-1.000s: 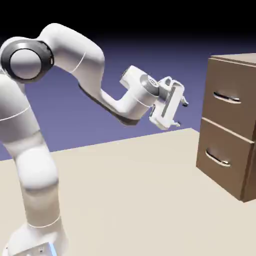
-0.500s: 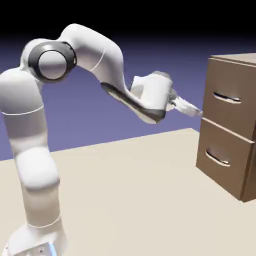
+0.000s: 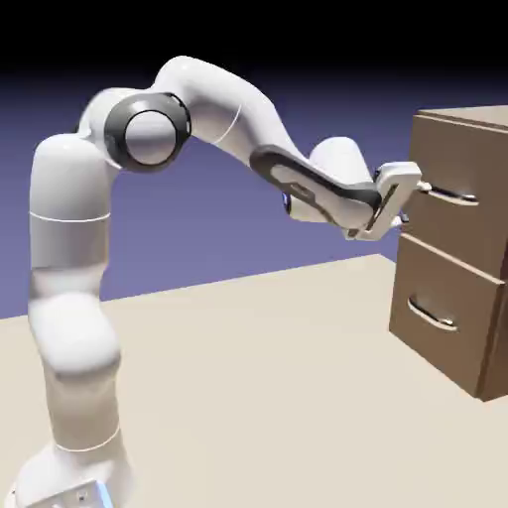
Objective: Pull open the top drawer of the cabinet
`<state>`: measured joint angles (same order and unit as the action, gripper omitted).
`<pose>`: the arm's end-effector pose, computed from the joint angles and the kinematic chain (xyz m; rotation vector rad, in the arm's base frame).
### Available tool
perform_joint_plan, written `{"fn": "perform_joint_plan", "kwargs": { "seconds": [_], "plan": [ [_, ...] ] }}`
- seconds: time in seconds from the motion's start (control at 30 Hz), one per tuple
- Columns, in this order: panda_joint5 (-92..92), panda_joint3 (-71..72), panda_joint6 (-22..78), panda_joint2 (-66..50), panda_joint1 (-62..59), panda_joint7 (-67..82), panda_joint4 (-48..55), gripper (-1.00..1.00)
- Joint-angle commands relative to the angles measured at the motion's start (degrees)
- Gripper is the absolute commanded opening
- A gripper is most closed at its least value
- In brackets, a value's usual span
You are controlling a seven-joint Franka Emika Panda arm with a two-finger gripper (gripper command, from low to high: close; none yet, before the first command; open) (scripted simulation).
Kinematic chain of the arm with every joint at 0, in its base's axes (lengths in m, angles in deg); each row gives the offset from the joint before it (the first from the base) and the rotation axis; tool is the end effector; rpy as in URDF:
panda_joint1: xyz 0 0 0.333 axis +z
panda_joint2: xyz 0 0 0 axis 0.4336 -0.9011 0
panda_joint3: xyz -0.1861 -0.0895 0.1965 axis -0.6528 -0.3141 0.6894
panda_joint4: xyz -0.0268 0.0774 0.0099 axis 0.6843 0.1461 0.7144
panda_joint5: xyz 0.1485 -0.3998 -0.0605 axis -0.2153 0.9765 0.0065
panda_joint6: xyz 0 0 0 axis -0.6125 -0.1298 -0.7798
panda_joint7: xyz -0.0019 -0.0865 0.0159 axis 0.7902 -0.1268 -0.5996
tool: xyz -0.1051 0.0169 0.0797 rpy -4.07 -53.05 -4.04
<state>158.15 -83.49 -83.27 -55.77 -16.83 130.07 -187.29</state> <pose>0.6704 0.0822 0.4005 -0.3012 1.6320 -0.4111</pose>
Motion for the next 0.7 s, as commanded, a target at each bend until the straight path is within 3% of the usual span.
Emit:
{"fn": "perform_joint_plan", "kwargs": {
  "seconds": [0.0, 0.2, 0.43, 0.47, 0.67],
  "plan": [
    [2.50, -0.05, 0.30, -0.69, 0.13, 1.51, 0.89, 0.00],
    [12.66, -0.25, 1.50, -3.49, 0.68, 7.68, 4.52, 0.00],
    [12.08, -0.29, -2.69, -12.70, -0.23, 8.12, 17.82, 0.00],
    [12.08, -0.29, -2.69, -12.70, -0.23, 8.12, 17.82, -1.00],
    [12.61, -0.19, 0.63, -5.57, 0.41, 7.72, 7.44, -1.00]
  ]
}}
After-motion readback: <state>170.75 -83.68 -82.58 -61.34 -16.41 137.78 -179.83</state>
